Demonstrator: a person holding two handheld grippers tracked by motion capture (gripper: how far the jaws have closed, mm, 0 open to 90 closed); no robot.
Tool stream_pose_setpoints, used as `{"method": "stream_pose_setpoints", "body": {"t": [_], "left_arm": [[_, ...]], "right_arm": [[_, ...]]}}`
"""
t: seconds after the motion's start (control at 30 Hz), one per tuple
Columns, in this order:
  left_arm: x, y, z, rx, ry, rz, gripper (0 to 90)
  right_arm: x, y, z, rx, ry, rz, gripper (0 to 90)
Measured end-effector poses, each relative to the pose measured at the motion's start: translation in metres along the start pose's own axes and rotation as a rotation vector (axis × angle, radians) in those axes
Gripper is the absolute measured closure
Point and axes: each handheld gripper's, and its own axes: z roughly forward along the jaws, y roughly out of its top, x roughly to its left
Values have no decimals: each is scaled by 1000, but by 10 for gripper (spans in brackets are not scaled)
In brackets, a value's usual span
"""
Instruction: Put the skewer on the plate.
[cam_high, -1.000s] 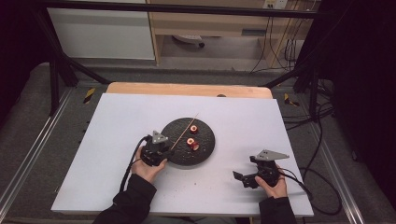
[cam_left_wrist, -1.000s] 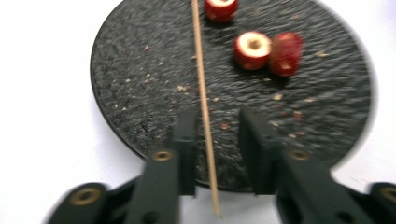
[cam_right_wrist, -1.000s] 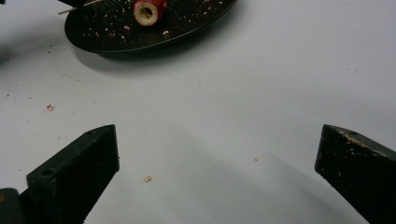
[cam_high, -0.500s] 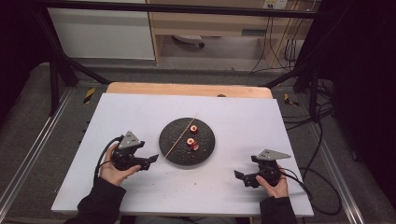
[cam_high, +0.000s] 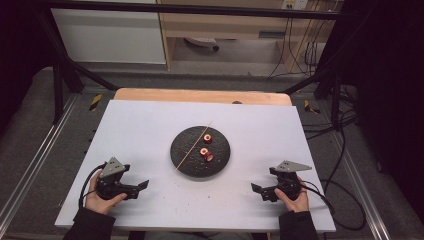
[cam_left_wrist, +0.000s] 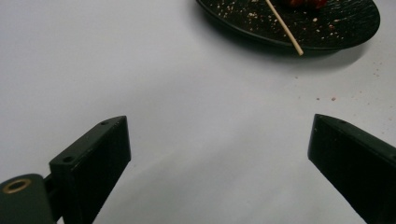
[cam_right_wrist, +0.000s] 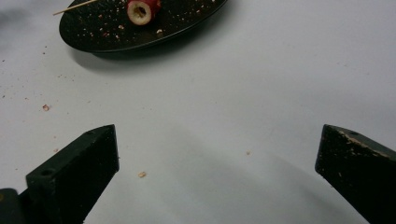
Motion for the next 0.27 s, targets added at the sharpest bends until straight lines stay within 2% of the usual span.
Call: {"method": "stream_pose_setpoints", "body": {"t": [0.1, 0.27], "left_arm": [[1, -4, 1, 2, 2, -7, 54], [-2, -4, 5, 23, -4, 13, 54]], "right_arm": [[0, -1, 2, 8, 1, -9, 6], [1, -2, 4, 26, 0, -16, 7]]}}
